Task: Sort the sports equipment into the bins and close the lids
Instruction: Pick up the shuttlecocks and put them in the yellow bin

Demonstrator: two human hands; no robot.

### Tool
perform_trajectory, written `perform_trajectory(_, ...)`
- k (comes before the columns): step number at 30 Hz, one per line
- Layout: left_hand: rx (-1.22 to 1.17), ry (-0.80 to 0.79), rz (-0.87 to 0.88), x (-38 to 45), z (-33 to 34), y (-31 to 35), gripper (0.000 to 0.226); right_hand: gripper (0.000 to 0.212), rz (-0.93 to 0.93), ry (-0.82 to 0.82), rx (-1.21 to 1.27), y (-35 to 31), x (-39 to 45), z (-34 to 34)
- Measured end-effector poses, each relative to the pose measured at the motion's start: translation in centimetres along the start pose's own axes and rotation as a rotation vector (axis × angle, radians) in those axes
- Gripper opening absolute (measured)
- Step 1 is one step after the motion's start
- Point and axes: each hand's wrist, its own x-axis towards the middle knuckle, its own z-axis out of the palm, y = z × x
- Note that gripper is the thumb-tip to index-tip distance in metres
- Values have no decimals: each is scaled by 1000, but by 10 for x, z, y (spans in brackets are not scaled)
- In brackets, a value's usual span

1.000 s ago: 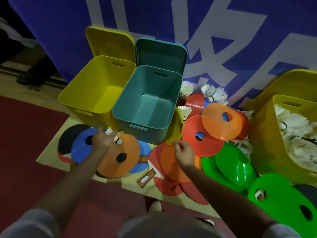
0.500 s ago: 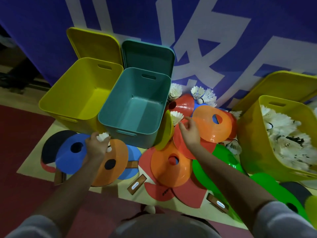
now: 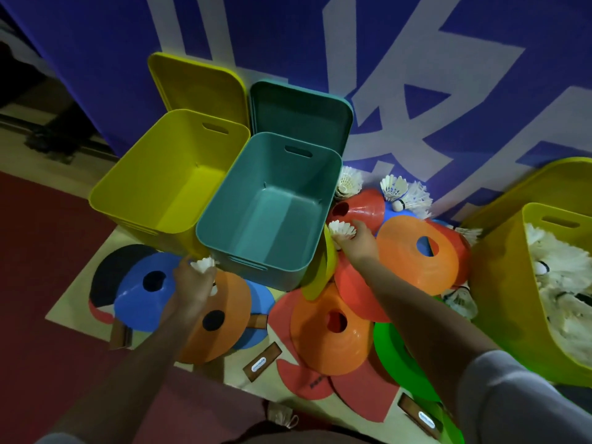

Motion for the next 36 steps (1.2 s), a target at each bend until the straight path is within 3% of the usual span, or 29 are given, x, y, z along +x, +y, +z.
perform_trajectory(7, 4, -105, 138, -18, -20, -12, 59, 47, -6, 70, 170, -4, -5, 2)
perform_trajectory(13, 47, -147, 241, -43, -34, -6, 68, 52, -79, 155, 268, -9, -6, -12)
perform_trajectory(20, -125, -264, 363, -83, -23, 28, 64, 47, -101, 207, 478, -5, -27, -34)
perform_trajectory(23, -150, -313, 453, -107, -11, 40, 65, 55, -122, 233, 546, 1, -48, -47)
perform_trajectory(26, -166, -397, 487, -125, 5, 49, 64, 64, -137, 268, 567, 15, -64, -67)
perform_trajectory(32, -180, -315, 469, -155, 36, 68, 54, 66, -123, 379, 564, 45, -90, -126)
perform_trajectory(36, -206, -350, 455, -187, 56, 69, 56, 65, -134, 389, 468, 83, -104, -165)
